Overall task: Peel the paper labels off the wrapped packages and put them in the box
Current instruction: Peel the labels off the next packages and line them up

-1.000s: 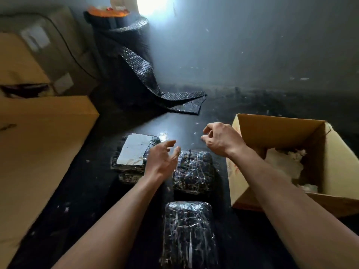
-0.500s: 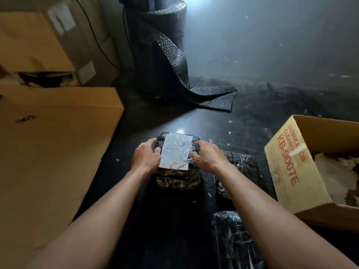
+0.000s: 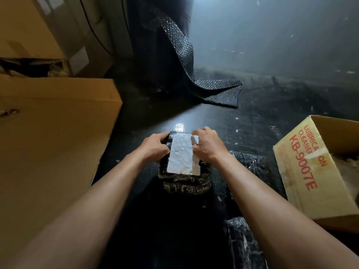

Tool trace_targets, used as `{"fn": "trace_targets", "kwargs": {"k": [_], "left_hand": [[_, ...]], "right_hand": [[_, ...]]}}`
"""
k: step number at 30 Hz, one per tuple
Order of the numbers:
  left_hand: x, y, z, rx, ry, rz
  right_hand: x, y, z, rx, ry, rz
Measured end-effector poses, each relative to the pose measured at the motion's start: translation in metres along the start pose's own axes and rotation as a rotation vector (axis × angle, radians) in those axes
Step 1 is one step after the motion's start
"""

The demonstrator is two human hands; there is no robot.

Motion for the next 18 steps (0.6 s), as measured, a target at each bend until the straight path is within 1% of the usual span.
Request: {"fn": "trace_targets", "kwargs": {"k": [6,10,15,18], "left_hand": [[0.008,-0.015,0.006,0.104,0.061,-0.001],[0.009,-0.02,0.005,0.152,0.059,-0.005],[0.013,-0.023,0.005,0.163,0.051,-0.012],[0.017,-0.023,0.004,0.186,0.099,-0.01]], "right_hand": [[0.013,-0.031,-0.007,0.109,0.101,0.061],[0.018,-0.048,-0.007,0.137,0.114,0.087],[0.015,-0.056,-0.005,0.109,-0.017,0.057],[0.012,-0.057,-0.006,0.08,-0.047,0.059]]}}
Point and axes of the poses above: each hand's wrist, its own y-axis away from the middle knuckle, its own z-axis out of the back of the hand, x = y × z, the point moved 5 cm from there along -y, towards the middle knuckle, and after that the axes turned 13 degrees about z, right-handed, at the moved point
